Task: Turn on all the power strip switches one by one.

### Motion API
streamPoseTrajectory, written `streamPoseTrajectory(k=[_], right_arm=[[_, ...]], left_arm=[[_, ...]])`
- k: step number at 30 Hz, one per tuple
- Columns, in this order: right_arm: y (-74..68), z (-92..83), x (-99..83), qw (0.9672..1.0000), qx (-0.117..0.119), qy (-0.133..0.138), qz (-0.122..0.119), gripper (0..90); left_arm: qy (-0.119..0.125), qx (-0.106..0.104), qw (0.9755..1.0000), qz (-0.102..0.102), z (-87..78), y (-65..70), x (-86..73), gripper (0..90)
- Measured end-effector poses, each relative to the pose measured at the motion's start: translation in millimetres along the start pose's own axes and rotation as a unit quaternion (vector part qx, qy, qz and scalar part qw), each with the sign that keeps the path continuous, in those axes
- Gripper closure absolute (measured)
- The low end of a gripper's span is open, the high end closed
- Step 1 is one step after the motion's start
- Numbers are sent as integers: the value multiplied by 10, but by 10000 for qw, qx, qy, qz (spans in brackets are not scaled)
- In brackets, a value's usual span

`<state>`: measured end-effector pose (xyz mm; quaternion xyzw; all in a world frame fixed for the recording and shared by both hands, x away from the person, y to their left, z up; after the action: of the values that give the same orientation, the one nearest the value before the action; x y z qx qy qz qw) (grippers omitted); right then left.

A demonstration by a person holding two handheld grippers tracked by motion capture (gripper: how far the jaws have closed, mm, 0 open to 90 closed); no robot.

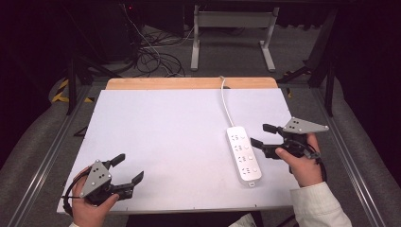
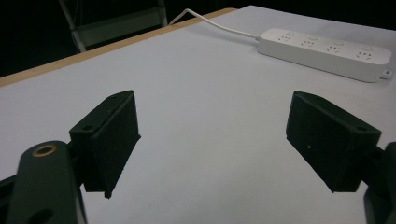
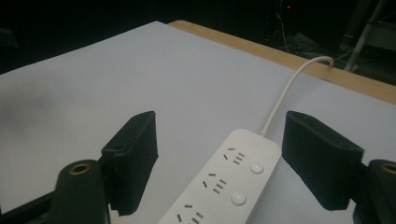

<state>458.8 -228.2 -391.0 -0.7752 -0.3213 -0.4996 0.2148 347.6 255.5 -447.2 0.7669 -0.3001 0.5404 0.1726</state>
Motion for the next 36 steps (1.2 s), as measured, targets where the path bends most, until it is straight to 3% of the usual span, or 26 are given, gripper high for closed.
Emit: streamPoseTrajectory(k=[7,15,22,28,36], right_arm=[[-70,-148,-87,9999,53,-34,112,242],[-125,-221,-308,9991,147,-220,326,233],[-147,-194,-577,9986,422,-144,283,184],[-177,-160,-761,9979,519,20,376,185],[-223,-99,-956,9979,539,-5,366,174]], left_arm=[[26,-20,10000,-9,-6,-4,5,162],[37,-59,9999,-74,-17,-3,7,155],[34,-97,9999,-91,-21,-12,2,149],[14,-122,9999,-74,-12,-18,-12,141],[-14,-148,9999,-57,-11,-31,-68,128]])
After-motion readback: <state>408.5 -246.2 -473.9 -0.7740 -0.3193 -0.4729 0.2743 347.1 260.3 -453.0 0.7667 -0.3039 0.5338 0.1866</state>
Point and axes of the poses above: each handheld gripper's, and its own axes: z roughly forward along the jaws, x roughly out of its top, y roughly to its right, the point moved 2 cm from there along z, roughly forward along the jaws, and after that the axes turned 3 degrees about -x, right-handed, at the moved point
